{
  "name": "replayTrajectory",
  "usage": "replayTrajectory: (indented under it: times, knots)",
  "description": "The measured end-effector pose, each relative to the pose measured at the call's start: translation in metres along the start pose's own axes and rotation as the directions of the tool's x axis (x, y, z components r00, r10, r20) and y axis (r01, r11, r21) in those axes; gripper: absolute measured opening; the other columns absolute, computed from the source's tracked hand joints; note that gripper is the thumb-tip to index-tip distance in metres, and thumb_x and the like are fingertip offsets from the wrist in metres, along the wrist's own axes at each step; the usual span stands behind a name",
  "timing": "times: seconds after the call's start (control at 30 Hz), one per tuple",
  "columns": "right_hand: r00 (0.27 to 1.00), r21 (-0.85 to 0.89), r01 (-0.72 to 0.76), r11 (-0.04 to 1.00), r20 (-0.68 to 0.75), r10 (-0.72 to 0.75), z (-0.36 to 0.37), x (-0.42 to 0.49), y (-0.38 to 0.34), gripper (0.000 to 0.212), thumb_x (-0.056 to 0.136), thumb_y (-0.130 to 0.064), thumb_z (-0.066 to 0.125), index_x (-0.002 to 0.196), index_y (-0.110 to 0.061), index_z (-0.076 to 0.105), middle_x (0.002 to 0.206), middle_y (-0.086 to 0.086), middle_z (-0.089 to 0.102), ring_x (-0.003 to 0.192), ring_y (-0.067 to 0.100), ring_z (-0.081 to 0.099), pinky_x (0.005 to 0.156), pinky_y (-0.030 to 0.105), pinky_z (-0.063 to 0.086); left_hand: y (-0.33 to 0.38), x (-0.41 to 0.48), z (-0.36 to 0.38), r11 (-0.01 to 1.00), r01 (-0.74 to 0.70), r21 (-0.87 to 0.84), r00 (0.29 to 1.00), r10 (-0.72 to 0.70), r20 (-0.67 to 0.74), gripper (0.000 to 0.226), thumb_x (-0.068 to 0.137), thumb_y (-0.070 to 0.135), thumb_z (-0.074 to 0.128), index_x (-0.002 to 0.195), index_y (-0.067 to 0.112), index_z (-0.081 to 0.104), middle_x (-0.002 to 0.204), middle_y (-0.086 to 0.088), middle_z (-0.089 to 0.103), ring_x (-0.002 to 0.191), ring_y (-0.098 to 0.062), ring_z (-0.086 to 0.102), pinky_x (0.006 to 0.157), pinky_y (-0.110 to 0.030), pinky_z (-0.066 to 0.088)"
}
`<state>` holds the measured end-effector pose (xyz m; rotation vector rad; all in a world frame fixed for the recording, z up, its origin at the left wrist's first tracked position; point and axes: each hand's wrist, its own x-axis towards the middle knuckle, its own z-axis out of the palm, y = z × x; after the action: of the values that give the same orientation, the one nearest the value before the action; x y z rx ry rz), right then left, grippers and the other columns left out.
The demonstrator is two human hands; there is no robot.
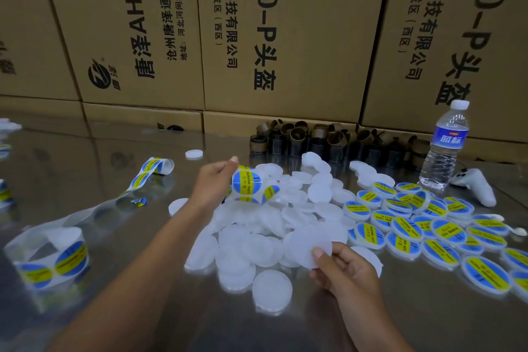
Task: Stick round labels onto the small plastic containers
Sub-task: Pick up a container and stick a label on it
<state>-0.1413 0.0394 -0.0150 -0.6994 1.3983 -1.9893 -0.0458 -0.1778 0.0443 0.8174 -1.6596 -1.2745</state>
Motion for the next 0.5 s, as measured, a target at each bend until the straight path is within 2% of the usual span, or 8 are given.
replayTrajectory:
  times: [0.03, 0.1, 0.23, 0.3, 0.4, 0.43, 0.5]
  knots:
    - [1.000, 0.002, 0.003, 1.000, 0.002, -0.003, 0.001, -0.001, -0.001, 0.010, 0.084, -0.001, 0.061, 0.080, -0.006, 0.069, 0.070, 0.007, 0.072, 0.052, 0.006, 0.059, 0.051, 0.015, 0.049, 0.000, -0.007, 0.005, 0.998, 0.041, -0.057, 0.999, -0.042, -0.022, 0.044, 0.098, 0.031, 0.049, 0.073, -0.002, 0.065, 0.063, -0.004, 0.062, 0.060, -0.012, 0.054, 0.068, -0.028, 0.038]
    - [1.000, -0.001, 0.010, 1.000, 0.002, -0.010, 0.001, -0.002, -0.002, 0.010, 0.084, -0.002, 0.061, 0.080, -0.005, 0.069, 0.068, 0.006, 0.071, 0.052, 0.006, 0.058, 0.051, 0.014, 0.048, -0.003, -0.020, 0.013, 0.981, 0.120, -0.154, 0.992, -0.124, -0.020, 0.037, 0.098, 0.029, 0.047, 0.068, 0.014, 0.063, 0.055, 0.007, 0.065, 0.052, -0.003, 0.059, 0.064, -0.026, 0.038]
    - [1.000, -0.019, 0.022, 1.000, 0.019, -0.021, 0.002, -0.003, -0.003, 0.011, 0.085, -0.003, 0.061, 0.079, -0.005, 0.070, 0.069, 0.009, 0.069, 0.053, 0.007, 0.055, 0.052, 0.014, 0.047, -0.008, -0.040, 0.026, 0.954, 0.186, -0.235, 0.982, -0.174, 0.071, 0.032, 0.097, 0.036, 0.047, 0.080, 0.020, 0.067, 0.066, 0.005, 0.071, 0.077, -0.011, 0.064, 0.072, -0.025, 0.041]
    - [1.000, -0.022, 0.022, 1.000, 0.021, -0.021, 0.001, -0.003, -0.002, 0.010, 0.085, -0.004, 0.061, 0.080, -0.005, 0.069, 0.069, 0.008, 0.069, 0.054, 0.007, 0.056, 0.054, 0.014, 0.047, -0.009, -0.046, 0.031, 0.966, 0.164, -0.198, 0.983, -0.142, 0.118, 0.026, 0.094, 0.040, 0.052, 0.087, 0.023, 0.070, 0.071, 0.009, 0.072, 0.084, -0.009, 0.065, 0.077, -0.021, 0.042]
    - [1.000, -0.011, 0.022, 1.000, 0.013, -0.022, 0.000, -0.001, -0.001, 0.010, 0.086, -0.005, 0.062, 0.080, -0.006, 0.069, 0.069, 0.006, 0.070, 0.054, 0.007, 0.056, 0.054, 0.014, 0.048, -0.009, -0.056, 0.035, 0.984, 0.106, -0.144, 0.976, -0.076, 0.204, 0.012, 0.082, 0.027, 0.071, 0.093, 0.022, 0.067, 0.077, 0.011, 0.073, 0.083, -0.003, 0.065, 0.067, -0.009, 0.044]
    - [1.000, -0.007, 0.023, 1.000, 0.009, -0.023, 0.000, -0.001, -0.001, 0.010, 0.086, -0.005, 0.062, 0.080, -0.006, 0.069, 0.068, 0.005, 0.069, 0.053, 0.007, 0.056, 0.053, 0.014, 0.048, -0.010, -0.058, 0.036, 0.993, 0.079, -0.091, 0.969, -0.056, 0.240, 0.016, 0.078, 0.021, 0.075, 0.090, 0.022, 0.065, 0.076, 0.010, 0.072, 0.078, 0.001, 0.063, 0.064, -0.005, 0.043]
    - [1.000, -0.008, 0.021, 1.000, -0.002, -0.021, 0.000, 0.000, -0.001, 0.008, 0.086, -0.007, 0.062, 0.082, -0.006, 0.069, 0.067, 0.005, 0.068, 0.052, 0.008, 0.055, 0.053, 0.015, 0.047, -0.012, -0.063, 0.040, 0.994, -0.025, 0.103, 0.963, -0.004, 0.270, 0.018, 0.076, 0.013, 0.077, 0.077, 0.020, 0.061, 0.069, 0.009, 0.065, 0.069, 0.000, 0.057, 0.064, -0.008, 0.041]
